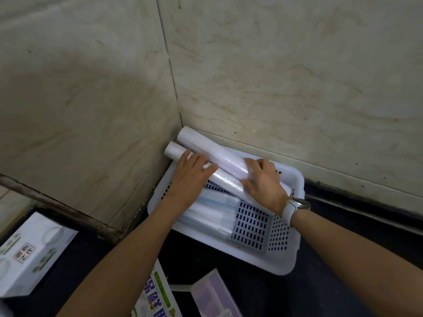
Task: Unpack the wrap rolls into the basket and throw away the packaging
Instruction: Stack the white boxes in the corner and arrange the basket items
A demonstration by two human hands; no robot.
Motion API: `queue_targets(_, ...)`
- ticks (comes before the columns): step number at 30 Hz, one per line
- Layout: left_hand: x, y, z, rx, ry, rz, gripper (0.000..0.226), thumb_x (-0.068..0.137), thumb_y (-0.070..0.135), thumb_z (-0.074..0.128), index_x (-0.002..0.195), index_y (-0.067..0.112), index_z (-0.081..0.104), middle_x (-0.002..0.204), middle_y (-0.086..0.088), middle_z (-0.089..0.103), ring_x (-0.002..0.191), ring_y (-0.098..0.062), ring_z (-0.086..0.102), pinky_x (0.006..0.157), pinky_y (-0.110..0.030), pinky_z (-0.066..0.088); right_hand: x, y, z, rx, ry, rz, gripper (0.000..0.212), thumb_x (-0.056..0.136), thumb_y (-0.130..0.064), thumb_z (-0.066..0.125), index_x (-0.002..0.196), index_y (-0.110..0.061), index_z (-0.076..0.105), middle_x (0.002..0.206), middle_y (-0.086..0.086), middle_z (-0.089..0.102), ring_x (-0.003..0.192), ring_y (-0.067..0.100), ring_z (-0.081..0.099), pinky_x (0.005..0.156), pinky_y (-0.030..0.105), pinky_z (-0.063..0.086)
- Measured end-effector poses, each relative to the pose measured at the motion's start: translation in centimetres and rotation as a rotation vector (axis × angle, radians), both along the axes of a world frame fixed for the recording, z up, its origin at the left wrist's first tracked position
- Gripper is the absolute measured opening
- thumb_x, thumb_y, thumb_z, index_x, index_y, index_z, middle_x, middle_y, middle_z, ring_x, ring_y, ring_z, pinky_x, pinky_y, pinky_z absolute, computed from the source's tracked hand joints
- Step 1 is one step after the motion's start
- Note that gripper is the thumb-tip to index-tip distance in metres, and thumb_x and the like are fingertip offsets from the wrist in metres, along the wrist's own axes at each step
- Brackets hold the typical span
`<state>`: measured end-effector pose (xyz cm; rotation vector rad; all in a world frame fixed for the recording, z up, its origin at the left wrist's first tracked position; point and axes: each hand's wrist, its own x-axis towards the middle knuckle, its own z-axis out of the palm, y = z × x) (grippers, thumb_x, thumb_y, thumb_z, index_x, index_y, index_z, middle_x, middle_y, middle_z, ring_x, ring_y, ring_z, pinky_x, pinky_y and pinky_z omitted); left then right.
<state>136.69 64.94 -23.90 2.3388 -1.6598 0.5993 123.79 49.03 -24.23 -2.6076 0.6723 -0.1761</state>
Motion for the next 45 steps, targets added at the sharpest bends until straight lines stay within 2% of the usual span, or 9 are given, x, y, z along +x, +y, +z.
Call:
queue_targets(8, 0.3, 0.0, -0.3, 0.006, 0.153, 0.022, 0.04, 0.057, -0.003, 0.079, 0.092, 0.008, 0.064, 0.094, -0.009, 0.069, 0.091, -0.027, 0.066, 0.096, -0.049, 0.044, 0.1, 0.3, 0.1, -0.102, -0.092, 0.123, 0.04, 0.089, -0.009, 0.051, 0.129, -0.007, 0.045, 0.129, 0.021, 0.045, 0.118, 0.038, 0.038, 0.098, 0.048, 0.038)
queue_targets(13, -0.2, -0.1, -0.5, 0.011, 0.194, 0.078, 0.033, 0.065, -0.005, 0.073, 0.095, 0.002, 0.064, 0.099, -0.017, 0.065, 0.094, -0.033, 0.063, 0.103, -0.055, 0.037, -1.0, 0.4, -0.6, -0.099, -0.064, 0.17, 0.049, 0.09, -0.007, 0.049, 0.137, -0.007, 0.036, 0.14, 0.022, 0.039, 0.128, 0.038, 0.036, 0.108, 0.046, 0.031)
queue_targets(15, -0.8, -0.2, -0.2, 0.098, 0.208, 0.137, 0.032, 0.075, 0.0, 0.066, 0.106, 0.004, 0.061, 0.112, -0.016, 0.062, 0.109, -0.033, 0.057, 0.109, -0.055, 0.031, -1.5, 0.3, -0.6, -0.091, -0.004, 0.192, 0.053, 0.093, -0.01, 0.045, 0.142, -0.011, 0.026, 0.149, 0.018, 0.029, 0.136, 0.034, 0.027, 0.115, 0.044, 0.023)
queue_targets(19, -2.7, 0.4, 1.0, 0.217, 0.362, 0.302, 0.047, 0.092, 0.019, 0.047, 0.137, 0.014, 0.034, 0.146, -0.006, 0.037, 0.14, -0.024, 0.022, 0.116, -0.051, 0.009, -2.9, 1.4, 0.2, 0.027, 0.114, 0.145, 0.056, 0.095, -0.012, 0.037, 0.146, -0.017, 0.011, 0.157, 0.008, 0.006, 0.145, 0.027, 0.002, 0.119, 0.04, 0.006)
queue_targets(26, -9.8, 8.0, 4.4, -0.117, 0.631, 0.491, 0.039, 0.092, 0.022, 0.048, 0.13, 0.014, 0.048, 0.141, -0.006, 0.045, 0.131, -0.021, 0.039, 0.111, -0.049, 0.024, -6.8, 10.7, 3.6, 0.302, -0.209, 0.083, 0.034, 0.091, -0.003, 0.042, 0.123, -0.006, 0.052, 0.127, 0.012, 0.055, 0.119, 0.024, 0.05, 0.1, 0.021, 0.032)
queue_targets(30, -13.7, 14.8, 5.3, -0.268, 0.668, 0.597, 0.031, 0.088, 0.015, 0.053, 0.118, 0.009, 0.059, 0.127, -0.01, 0.058, 0.117, -0.026, 0.052, 0.103, -0.044, 0.038, -9.3, 17.6, 4.5, 0.425, -0.28, 0.138, 0.028, 0.09, 0.0, 0.043, 0.112, -0.003, 0.06, 0.114, 0.013, 0.064, 0.103, 0.018, 0.057, 0.088, 0.013, 0.034)
queue_targets(36, -17.9, 26.3, 3.8, -0.309, 0.721, 0.884, 0.028, 0.089, 0.017, 0.053, 0.116, 0.015, 0.059, 0.127, -0.006, 0.056, 0.117, -0.021, 0.049, 0.102, -0.044, 0.039, -10.4, 26.7, 4.0, 0.548, -0.259, 0.312, 0.025, 0.089, 0.001, 0.045, 0.106, -0.005, 0.061, 0.106, 0.01, 0.066, 0.096, 0.014, 0.058, 0.086, 0.018, 0.042)
queue_targets(41, -18.6, 35.2, 2.0, -0.252, 0.745, 1.145, 0.034, 0.09, 0.018, 0.052, 0.124, 0.014, 0.052, 0.133, -0.006, 0.051, 0.121, -0.023, 0.045, 0.101, -0.04, 0.037, -7.4, 33.7, 2.1, 0.419, -0.089, 0.598, 0.033, 0.09, -0.01, 0.047, 0.122, -0.012, 0.053, 0.12, 0.008, 0.06, 0.112, 0.021, 0.055, 0.099, 0.029, 0.04)
queue_targets(45, -16.0, 40.3, 0.9, -0.188, 0.76, 1.238, 0.041, 0.091, 0.016, 0.05, 0.131, 0.013, 0.045, 0.138, -0.009, 0.045, 0.125, -0.027, 0.04, 0.102, -0.044, 0.036, -3.2, 38.6, -0.9, 0.08, 0.272, 0.815, 0.054, 0.093, -0.03, 0.042, 0.143, -0.02, 0.024, 0.151, 0.009, 0.028, 0.14, 0.028, 0.02, 0.115, 0.043, 0.019)
